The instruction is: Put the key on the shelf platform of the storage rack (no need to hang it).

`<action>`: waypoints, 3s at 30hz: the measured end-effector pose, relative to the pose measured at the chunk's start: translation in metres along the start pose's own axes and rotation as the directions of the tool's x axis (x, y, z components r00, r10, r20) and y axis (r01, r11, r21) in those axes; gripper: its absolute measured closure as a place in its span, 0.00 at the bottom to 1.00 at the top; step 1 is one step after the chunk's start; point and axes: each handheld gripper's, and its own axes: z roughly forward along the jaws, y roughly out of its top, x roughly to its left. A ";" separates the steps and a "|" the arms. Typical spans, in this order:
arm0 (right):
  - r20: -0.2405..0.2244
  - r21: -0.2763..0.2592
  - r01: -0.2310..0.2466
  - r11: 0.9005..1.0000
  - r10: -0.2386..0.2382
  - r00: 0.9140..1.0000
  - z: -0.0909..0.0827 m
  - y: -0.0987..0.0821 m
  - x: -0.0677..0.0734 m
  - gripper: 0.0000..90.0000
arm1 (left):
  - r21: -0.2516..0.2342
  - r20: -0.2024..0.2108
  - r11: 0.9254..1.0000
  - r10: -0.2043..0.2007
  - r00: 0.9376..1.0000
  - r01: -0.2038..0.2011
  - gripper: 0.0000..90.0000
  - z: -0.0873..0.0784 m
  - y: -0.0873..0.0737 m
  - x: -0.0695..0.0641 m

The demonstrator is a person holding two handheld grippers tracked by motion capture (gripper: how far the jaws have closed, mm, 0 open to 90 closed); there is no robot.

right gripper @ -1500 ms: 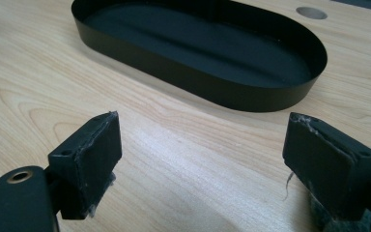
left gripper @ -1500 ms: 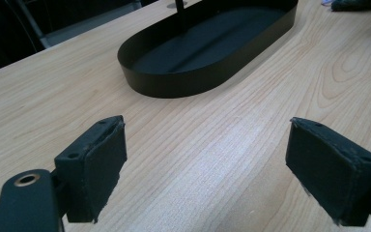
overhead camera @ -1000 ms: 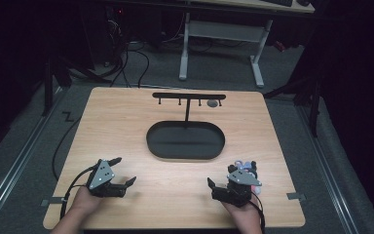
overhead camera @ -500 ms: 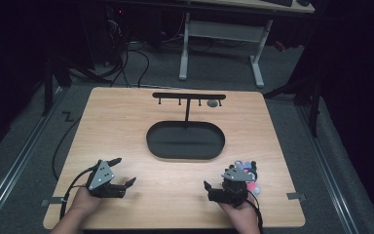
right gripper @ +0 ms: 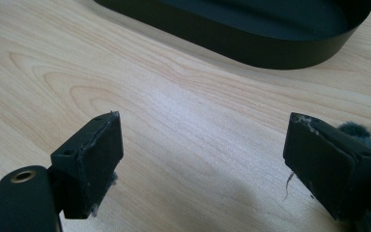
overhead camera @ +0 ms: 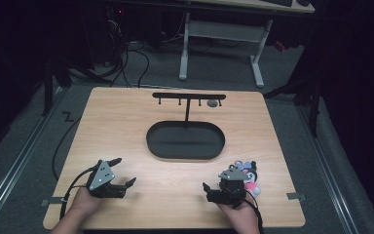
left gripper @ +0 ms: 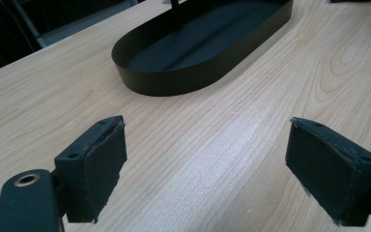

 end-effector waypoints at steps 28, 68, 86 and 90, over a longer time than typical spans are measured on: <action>-0.055 0.269 -0.012 0.963 0.028 0.998 0.013 0.048 -0.006 0.17 | -0.005 0.009 1.000 0.002 1.000 -0.001 0.17 -0.001 0.000 0.000; -0.098 0.539 0.115 0.834 -0.074 0.992 0.011 0.071 0.003 0.09 | -0.003 0.004 1.000 0.008 1.000 -0.008 0.17 -0.001 0.000 -0.001; 0.072 0.544 -0.010 0.839 -0.035 0.997 -0.037 0.072 -0.053 0.03 | 0.004 0.008 1.000 0.020 1.000 -0.020 0.17 0.000 0.000 -0.002; 0.099 0.554 -0.046 0.832 -0.011 0.995 -0.041 0.065 -0.062 0.02 | 0.006 0.007 1.000 0.018 1.000 -0.018 0.17 0.000 0.000 -0.002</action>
